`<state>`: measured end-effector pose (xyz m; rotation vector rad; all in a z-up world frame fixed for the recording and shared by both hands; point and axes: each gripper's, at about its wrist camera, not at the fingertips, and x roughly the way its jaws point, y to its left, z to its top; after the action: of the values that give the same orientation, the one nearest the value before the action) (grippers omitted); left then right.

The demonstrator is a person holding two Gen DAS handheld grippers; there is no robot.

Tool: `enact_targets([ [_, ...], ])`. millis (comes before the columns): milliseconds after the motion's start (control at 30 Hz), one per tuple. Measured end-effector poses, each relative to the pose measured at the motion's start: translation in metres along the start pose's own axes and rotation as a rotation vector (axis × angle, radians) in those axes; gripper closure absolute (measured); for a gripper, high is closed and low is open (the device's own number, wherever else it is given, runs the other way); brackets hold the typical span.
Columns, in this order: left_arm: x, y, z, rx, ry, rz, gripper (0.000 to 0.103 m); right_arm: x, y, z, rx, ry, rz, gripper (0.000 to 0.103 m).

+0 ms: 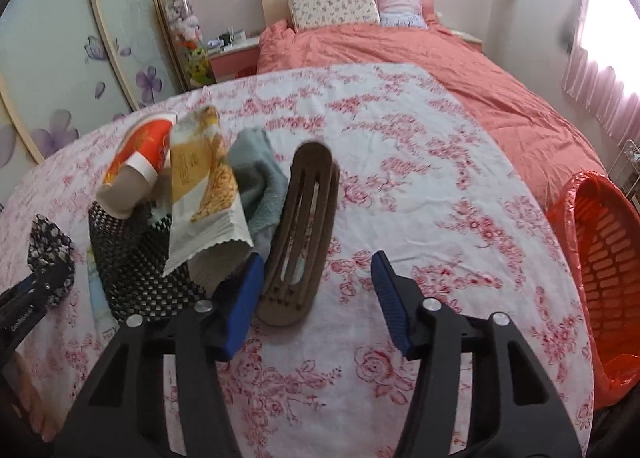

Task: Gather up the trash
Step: 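Grasp the daisy-print cloth with the left tool while the right grasps the brown slipper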

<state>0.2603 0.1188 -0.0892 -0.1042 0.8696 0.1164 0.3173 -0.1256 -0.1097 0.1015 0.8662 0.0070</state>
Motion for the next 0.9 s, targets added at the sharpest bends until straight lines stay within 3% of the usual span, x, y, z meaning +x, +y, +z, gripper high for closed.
enact_targets([
  [67, -0.001, 0.0, 0.0, -0.003, 0.0, -0.004, 0.059, 0.001, 0.001, 0.0, 0.003, 0.0, 0.001, 0.057],
  [133, 0.0, 0.001, 0.0, -0.009, -0.001, -0.012, 0.059, 0.0, -0.001, -0.002, -0.01, -0.002, 0.005, 0.072],
  [200, 0.0, 0.002, 0.0, -0.011, -0.002, -0.016, 0.059, -0.002, -0.006, -0.003, -0.016, -0.007, -0.008, 0.076],
  [467, 0.001, 0.002, 0.0, -0.011, -0.002, -0.018, 0.058, -0.021, -0.039, -0.018, 0.021, -0.001, -0.029, 0.075],
  [500, 0.001, 0.002, 0.0, -0.011, -0.002, -0.019, 0.058, -0.022, -0.04, -0.017, 0.023, -0.004, -0.029, 0.073],
  [533, 0.001, 0.002, 0.0, -0.011, -0.002, -0.018, 0.058, -0.023, -0.041, -0.016, 0.024, -0.008, -0.023, 0.064],
  [600, 0.001, 0.003, 0.0, -0.011, -0.002, -0.018, 0.058, -0.022, -0.042, -0.011, 0.032, -0.017, -0.015, 0.061],
  [900, 0.002, 0.001, 0.001, 0.004, -0.001, -0.028, 0.053, -0.001, -0.033, 0.0, 0.021, -0.001, -0.048, 0.067],
])
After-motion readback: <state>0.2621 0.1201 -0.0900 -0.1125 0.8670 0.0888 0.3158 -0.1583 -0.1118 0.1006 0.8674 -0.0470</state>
